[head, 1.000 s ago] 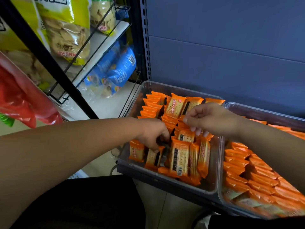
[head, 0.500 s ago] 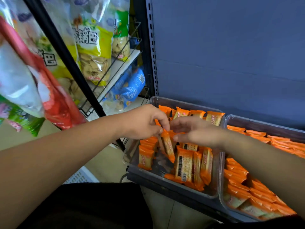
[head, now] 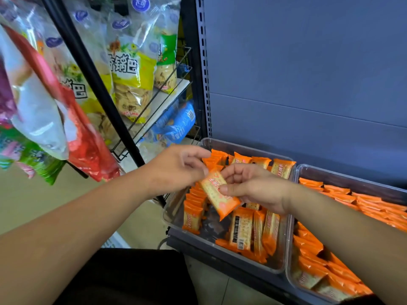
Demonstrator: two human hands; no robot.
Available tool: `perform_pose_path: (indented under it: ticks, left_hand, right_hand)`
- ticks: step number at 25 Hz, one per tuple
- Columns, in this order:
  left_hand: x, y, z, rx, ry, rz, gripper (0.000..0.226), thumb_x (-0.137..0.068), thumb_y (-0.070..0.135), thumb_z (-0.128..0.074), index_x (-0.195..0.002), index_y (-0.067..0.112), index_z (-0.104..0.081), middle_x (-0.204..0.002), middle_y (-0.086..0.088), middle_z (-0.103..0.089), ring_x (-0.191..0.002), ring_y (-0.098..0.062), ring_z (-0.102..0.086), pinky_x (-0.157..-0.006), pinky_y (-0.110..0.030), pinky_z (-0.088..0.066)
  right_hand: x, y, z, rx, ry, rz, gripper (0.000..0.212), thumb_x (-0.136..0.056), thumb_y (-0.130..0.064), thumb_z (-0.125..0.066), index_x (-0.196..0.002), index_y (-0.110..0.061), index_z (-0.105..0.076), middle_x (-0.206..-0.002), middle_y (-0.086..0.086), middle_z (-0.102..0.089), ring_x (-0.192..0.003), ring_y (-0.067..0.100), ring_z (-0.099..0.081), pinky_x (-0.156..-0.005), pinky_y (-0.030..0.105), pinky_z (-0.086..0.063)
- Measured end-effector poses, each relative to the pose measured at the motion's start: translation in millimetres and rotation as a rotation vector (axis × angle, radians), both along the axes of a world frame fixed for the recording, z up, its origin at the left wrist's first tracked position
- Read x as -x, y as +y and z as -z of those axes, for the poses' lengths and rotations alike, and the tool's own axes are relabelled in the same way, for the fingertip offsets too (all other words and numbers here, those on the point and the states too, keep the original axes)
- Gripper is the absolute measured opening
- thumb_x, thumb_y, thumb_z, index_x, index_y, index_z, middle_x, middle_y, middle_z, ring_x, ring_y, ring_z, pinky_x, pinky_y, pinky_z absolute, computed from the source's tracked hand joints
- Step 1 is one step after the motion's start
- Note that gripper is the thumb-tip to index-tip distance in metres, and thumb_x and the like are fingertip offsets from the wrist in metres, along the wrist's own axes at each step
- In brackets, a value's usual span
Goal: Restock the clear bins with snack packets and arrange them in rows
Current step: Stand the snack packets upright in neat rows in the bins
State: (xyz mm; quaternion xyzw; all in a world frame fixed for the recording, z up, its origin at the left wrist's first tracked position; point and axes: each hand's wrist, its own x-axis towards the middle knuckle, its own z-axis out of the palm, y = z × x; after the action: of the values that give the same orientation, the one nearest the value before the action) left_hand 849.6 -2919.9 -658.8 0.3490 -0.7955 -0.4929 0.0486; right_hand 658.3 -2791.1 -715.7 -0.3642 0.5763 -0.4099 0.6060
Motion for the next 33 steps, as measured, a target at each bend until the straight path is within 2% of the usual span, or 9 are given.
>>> perform_pose_path:
  ticks: [4,10,13,16,18,23,27,30,33]
  left_hand:
    - [12.5,-1.9,6.6,0.012,-0.061,0.029,0.05,-0.092,0.013,-0.079,-0.138,0.026,-0.064,-0.114,0.0,-0.072,-0.099,-0.018,-0.073,-0.089,-0.029,-0.062]
    - [7.5,-11.4,18.6,-0.136,-0.075,-0.084,0.025,-0.091,0.008,-0.079,-0.111,0.014,-0.067,-0.105,-0.009,-0.075,-0.092,-0.023,-0.077,-0.082,-0.037,-0.065]
    - [7.8,-14.1,41.2,0.089,-0.27,0.087,0.016,-0.088,0.021,-0.084,-0.099,0.017,-0.074,-0.097,0.0,-0.075,-0.092,-0.021,-0.074,-0.084,-0.034,-0.062]
    - [6.4,-21.7,51.8,0.268,-0.399,0.221,0.022,-0.091,0.026,-0.079,-0.113,0.024,-0.074,-0.107,0.01,-0.069,-0.102,-0.01,-0.067,-0.092,-0.03,-0.059]
    - [0.4,-29.4,55.5,0.267,-0.404,0.21,0.028,-0.093,0.026,-0.077,-0.121,0.026,-0.072,-0.114,0.008,-0.068,-0.107,-0.01,-0.066,-0.095,-0.03,-0.057]
    - [-9.9,-34.8,68.1,0.21,-0.385,0.243,0.031,-0.098,0.023,-0.071,-0.129,0.022,-0.07,-0.12,0.004,-0.069,-0.108,-0.012,-0.066,-0.095,-0.026,-0.055]
    - [-8.0,-31.9,69.8,0.229,-0.397,0.267,0.034,-0.098,0.022,-0.071,-0.132,0.019,-0.069,-0.123,0.002,-0.069,-0.111,-0.014,-0.066,-0.098,-0.028,-0.055]
    - [0.2,-19.7,67.1,0.294,-0.411,0.302,0.023,-0.098,0.022,-0.07,-0.119,0.02,-0.076,-0.113,0.003,-0.072,-0.105,-0.015,-0.067,-0.094,-0.029,-0.056]
    - [13.0,5.0,69.5,0.281,-0.452,0.347,0.011,-0.096,0.028,-0.071,-0.098,0.021,-0.08,-0.096,0.006,-0.074,-0.092,-0.014,-0.067,-0.086,-0.03,-0.058]
  right_hand:
    - [10.2,2.0,4.4,-0.027,-0.045,0.046,0.031,-0.094,-0.011,-0.072,-0.125,-0.011,-0.068,-0.113,0.011,-0.077,-0.105,0.027,-0.074,-0.091,0.042,-0.059]
    - [25.0,3.3,13.7,-0.035,-0.127,0.238,0.025,-0.09,-0.011,-0.077,-0.114,-0.011,-0.072,-0.107,0.009,-0.08,-0.102,0.025,-0.076,-0.088,0.041,-0.06]
    - [23.2,-7.7,14.6,0.051,0.263,0.244,0.017,-0.091,-0.023,-0.08,-0.106,-0.022,-0.074,-0.096,-0.001,-0.079,-0.094,0.016,-0.075,-0.075,0.033,-0.058]
    - [9.5,-23.0,20.6,0.016,0.851,-0.025,0.019,-0.091,-0.036,-0.079,-0.106,-0.028,-0.071,-0.1,-0.011,-0.069,-0.094,0.009,-0.066,-0.074,0.024,-0.054]
    - [-2.6,-35.2,31.8,-0.025,1.033,-0.117,0.026,-0.092,-0.04,-0.076,-0.115,-0.029,-0.069,-0.108,-0.01,-0.065,-0.099,0.011,-0.064,-0.079,0.028,-0.058]
    - [-14.2,-51.1,58.2,-0.04,1.15,-0.175,0.021,-0.094,-0.042,-0.071,-0.111,-0.032,-0.064,-0.113,-0.006,-0.065,-0.101,0.015,-0.063,-0.077,0.032,-0.055]
    - [-18.5,-47.9,73.4,-0.026,1.47,-0.32,0.019,-0.098,-0.038,-0.063,-0.113,-0.026,-0.063,-0.116,-0.002,-0.062,-0.115,0.023,-0.059,-0.08,0.035,-0.046]
    - [-25.9,-47.3,78.0,-0.015,1.536,-0.311,0.022,-0.098,-0.035,-0.062,-0.116,-0.022,-0.066,-0.119,0.001,-0.063,-0.119,0.026,-0.058,-0.092,0.038,-0.049]
    - [-29.0,-48.7,66.1,0.017,1.492,-0.257,0.017,-0.097,-0.037,-0.062,-0.109,-0.024,-0.066,-0.115,0.001,-0.064,-0.113,0.025,-0.06,-0.087,0.038,-0.051]
